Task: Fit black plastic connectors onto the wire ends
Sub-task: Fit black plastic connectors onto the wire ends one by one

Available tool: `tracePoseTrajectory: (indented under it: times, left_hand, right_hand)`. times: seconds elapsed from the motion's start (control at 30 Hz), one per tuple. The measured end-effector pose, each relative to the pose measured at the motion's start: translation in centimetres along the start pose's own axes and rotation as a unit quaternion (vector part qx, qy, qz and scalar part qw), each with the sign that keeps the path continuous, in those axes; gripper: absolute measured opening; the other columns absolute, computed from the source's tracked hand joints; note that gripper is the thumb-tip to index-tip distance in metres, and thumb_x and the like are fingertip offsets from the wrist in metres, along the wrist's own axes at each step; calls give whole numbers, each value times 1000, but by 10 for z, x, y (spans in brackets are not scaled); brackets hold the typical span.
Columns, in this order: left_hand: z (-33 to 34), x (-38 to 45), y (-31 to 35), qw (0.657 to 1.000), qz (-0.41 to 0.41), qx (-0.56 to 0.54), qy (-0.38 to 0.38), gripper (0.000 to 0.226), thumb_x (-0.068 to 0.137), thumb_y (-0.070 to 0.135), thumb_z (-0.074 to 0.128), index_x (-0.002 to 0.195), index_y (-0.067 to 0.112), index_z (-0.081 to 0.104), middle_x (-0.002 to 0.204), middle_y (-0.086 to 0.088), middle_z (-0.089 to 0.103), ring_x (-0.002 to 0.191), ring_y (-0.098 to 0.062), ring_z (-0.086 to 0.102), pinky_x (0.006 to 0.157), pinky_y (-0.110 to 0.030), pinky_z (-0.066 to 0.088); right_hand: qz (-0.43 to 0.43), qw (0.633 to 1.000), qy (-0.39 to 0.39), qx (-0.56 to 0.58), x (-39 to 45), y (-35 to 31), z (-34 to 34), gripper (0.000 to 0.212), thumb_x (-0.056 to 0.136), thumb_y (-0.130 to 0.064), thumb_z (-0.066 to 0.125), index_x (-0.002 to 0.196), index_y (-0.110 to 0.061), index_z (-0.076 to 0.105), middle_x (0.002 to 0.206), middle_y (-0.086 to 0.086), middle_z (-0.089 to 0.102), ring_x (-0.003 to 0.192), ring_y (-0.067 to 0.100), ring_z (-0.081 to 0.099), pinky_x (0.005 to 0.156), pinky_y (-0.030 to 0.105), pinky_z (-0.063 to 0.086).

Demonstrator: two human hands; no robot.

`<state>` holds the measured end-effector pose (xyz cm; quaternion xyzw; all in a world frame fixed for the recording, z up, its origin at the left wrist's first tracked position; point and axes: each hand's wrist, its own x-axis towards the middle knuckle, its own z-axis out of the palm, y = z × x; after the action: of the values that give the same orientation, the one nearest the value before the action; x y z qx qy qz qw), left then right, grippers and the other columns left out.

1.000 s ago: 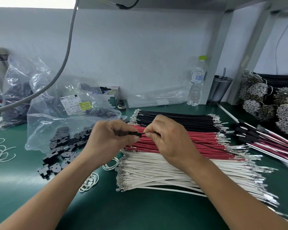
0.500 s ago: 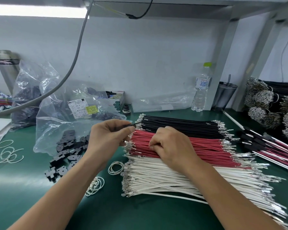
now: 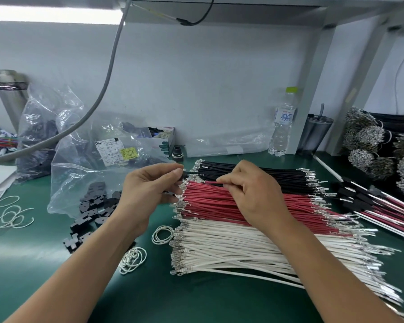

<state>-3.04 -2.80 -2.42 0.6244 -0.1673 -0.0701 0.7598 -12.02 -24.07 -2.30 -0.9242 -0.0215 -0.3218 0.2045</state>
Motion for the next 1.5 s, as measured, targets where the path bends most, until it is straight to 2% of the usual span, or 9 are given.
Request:
tracePoseTrajectory:
  times: [0.13,0.23,0.33,0.4,0.7,0.8,0.9,1.13,1.5]
  left_hand:
    - [1,1,0,1000,0,-7,16,10,85,12,78,94,11,83,81,-12,75,62,-18,67,58,-30,60]
    - [2,1,-2,999,3,-8,35,8,88,10,77,93,11,82,79,-12,74,63,-19,67,60,-32,61]
    - [2,0,-2,999,2,-6,40,8,87,9,77,92,11,82,79,-12,75,62,-18,67,58,-30,61]
    - [3,-1,-2,999,-1,-3,39,7,86,9,78,90,12,83,79,-11,76,62,-18,67,57,-30,60]
    - [4,-1,-1,999,1,-11,52,6,88,10,77,90,12,83,78,-11,75,63,-18,67,60,-32,61]
    - [2,0,-1,998,-2,-16,53,6,88,10,77,92,10,82,77,-12,74,63,-19,67,62,-33,61]
    - [-1,0,1,999,-20,-32,16,14,82,14,79,94,7,81,78,-14,73,61,-20,67,59,-31,61]
    - [0,-5,4,989,-58,-65,-123,24,80,16,75,98,2,80,84,-18,72,63,-21,67,63,-30,62]
    - [2,-8,8,981,-57,-101,-156,21,85,12,69,99,1,79,82,-18,71,61,-21,64,62,-31,59]
  right_hand:
    - [-3,1000,5,-1,-2,0,9,12,91,-22,73,99,-29,79,85,-19,56,80,0,57,68,15,43]
    - [-17,998,-4,-54,-4,-1,13,13,90,-23,74,101,-29,78,89,-19,57,87,0,53,68,19,44]
    - [-31,997,-20,-66,-6,-6,15,11,87,-42,74,93,-33,77,87,-17,56,87,3,50,65,17,37]
    - [-29,994,-70,-76,-6,-8,18,19,86,-52,71,90,-34,75,85,-17,58,87,4,50,67,24,42]
    - [-37,992,-79,-96,-5,-7,16,8,100,-33,56,95,-31,62,94,-17,58,86,5,54,71,26,46]
    - [-5,996,-90,-14,-3,-5,9,12,102,-26,55,107,-33,63,99,-21,57,88,1,57,76,25,46]
    - [-9,996,-66,55,-5,-6,-3,26,101,-18,55,116,-34,69,99,-22,58,92,1,58,82,28,50]
    - [-35,995,-14,89,-8,-15,-15,6,92,-26,72,93,-28,77,87,-18,60,84,6,61,75,37,53]
    - [-28,996,-21,82,-8,-20,-16,10,99,-31,59,93,-29,67,90,-18,59,89,4,59,78,35,51]
